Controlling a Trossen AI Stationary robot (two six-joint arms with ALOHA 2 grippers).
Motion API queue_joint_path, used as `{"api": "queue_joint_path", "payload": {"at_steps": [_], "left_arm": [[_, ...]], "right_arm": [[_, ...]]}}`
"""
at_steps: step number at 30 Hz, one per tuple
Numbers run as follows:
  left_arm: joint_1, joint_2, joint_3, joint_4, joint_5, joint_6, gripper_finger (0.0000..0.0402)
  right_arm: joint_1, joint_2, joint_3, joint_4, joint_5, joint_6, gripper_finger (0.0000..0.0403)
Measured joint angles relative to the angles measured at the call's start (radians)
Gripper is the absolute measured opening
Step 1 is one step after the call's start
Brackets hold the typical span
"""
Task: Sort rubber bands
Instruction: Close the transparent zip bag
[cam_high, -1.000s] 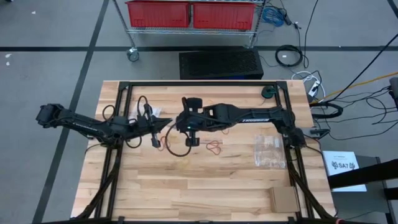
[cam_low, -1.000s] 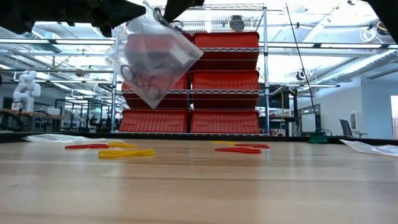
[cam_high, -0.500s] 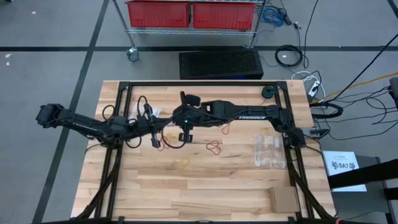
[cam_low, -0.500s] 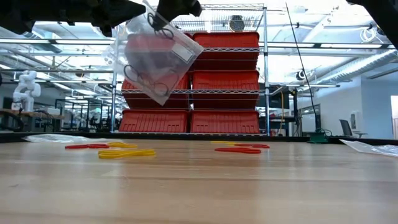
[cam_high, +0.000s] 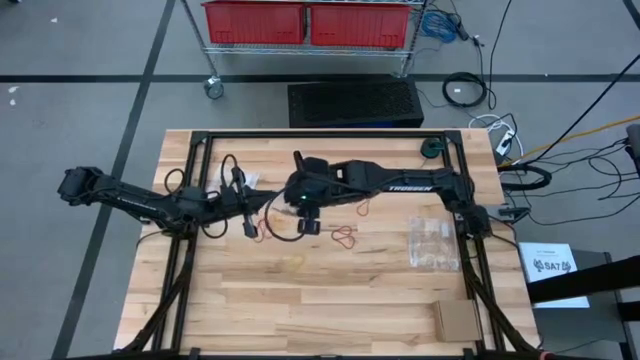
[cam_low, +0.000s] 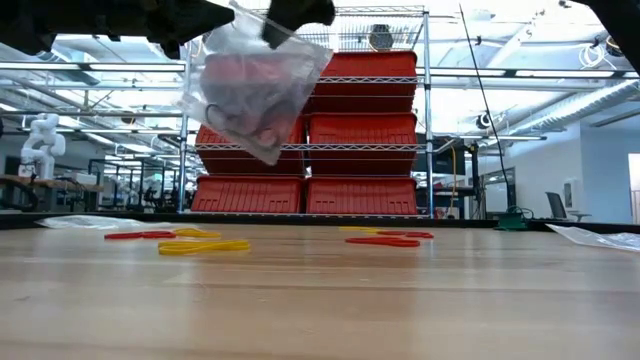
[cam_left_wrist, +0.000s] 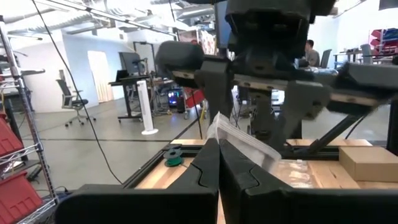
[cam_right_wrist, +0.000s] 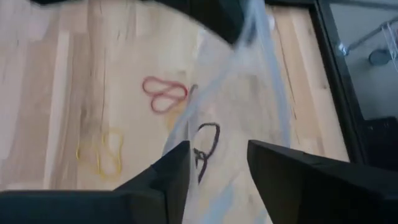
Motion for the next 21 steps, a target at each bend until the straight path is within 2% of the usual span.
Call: {"api": "queue_joint_path", "payload": {"at_steps": [6,12,17,21], "left_arm": [[-0.001,0.0,0.0,-0.013,0.006,0.001,0.0],[0.0,-0.001,0.0,-0.013,0.005,0.001,0.0],[0.0,-0.005,0.0,-0.019,0.004,0.001,0.0],[0.0,-0.009,0.0,-0.025,-0.002,0.001,0.0]], "right_arm": [[0.041,-0.073,0.001,-0.205,0.017,0.147,0.0148],[0.13,-0.142,0.0,-0.374,0.161,0.248,0.0148],[0.206,-0.164,0.0,-0.435,0.257,0.326,0.0148],[0.247,-0.164,-0.007,-0.433,0.262,0.332,0.0148]]}}
